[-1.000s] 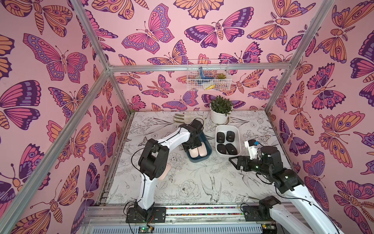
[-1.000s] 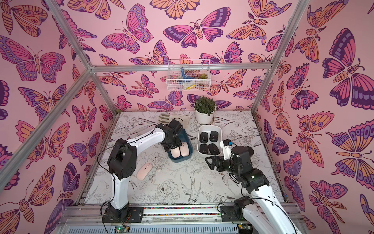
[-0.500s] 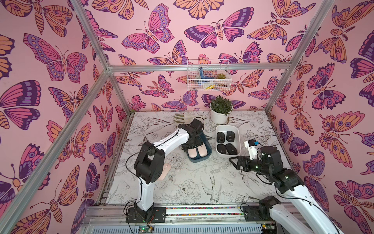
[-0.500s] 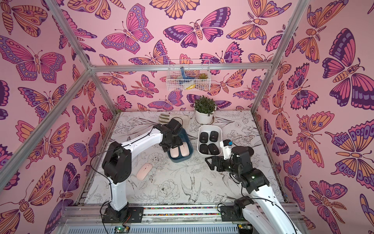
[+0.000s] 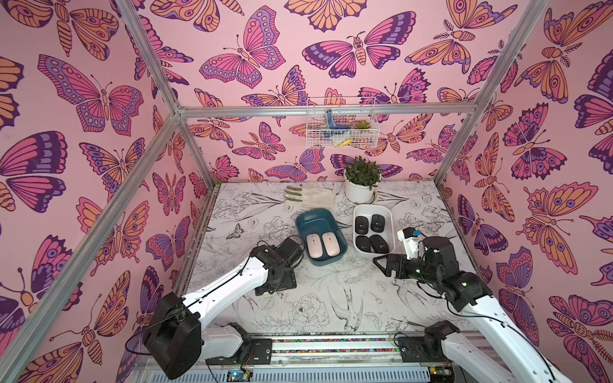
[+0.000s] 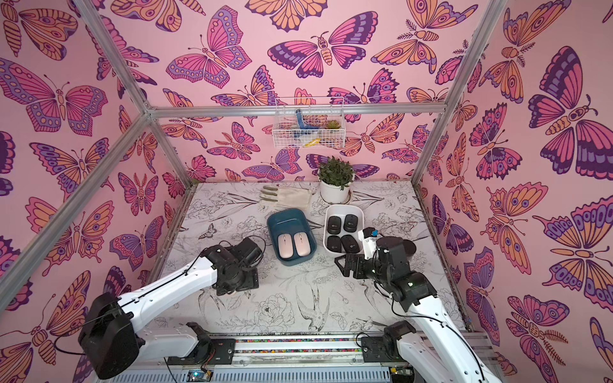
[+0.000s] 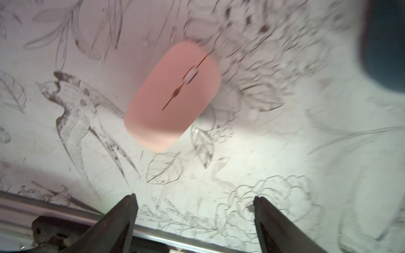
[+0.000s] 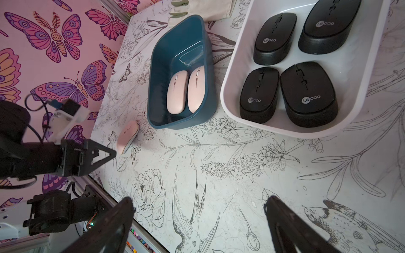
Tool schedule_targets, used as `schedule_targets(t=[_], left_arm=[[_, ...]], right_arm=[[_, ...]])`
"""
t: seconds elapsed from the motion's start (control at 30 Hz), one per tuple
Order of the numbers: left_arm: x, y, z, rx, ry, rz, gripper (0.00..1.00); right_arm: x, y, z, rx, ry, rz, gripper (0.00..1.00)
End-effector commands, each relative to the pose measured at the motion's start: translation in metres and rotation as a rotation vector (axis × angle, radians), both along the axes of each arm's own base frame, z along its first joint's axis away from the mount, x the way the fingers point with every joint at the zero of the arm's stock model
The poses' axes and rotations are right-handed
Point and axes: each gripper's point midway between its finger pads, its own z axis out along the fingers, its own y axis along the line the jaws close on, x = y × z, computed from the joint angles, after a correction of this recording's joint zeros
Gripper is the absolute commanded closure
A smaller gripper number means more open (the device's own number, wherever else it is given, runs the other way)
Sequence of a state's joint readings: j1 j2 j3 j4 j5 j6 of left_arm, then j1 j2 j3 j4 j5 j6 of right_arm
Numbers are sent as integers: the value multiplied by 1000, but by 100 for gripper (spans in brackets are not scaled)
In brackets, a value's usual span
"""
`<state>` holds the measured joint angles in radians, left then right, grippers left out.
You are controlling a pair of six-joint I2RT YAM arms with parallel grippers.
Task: Place the mice by color into the storage box
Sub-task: Place the mouse in the storage box, then pick up the mouse from the center of the board.
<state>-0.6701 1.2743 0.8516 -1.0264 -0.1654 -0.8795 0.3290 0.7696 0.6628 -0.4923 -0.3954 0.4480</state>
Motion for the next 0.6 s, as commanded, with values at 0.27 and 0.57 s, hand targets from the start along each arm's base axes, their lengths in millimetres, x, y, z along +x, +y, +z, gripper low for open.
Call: schedule_targets(t=[0.27,0.57], left_arm=[[-12,31,-43,149,89,51,11],[13,40,-55,134,84,85,11]], right_arm=[[4,6,18,44,-32,14,4],[1,5,19,44,-30,11,4]])
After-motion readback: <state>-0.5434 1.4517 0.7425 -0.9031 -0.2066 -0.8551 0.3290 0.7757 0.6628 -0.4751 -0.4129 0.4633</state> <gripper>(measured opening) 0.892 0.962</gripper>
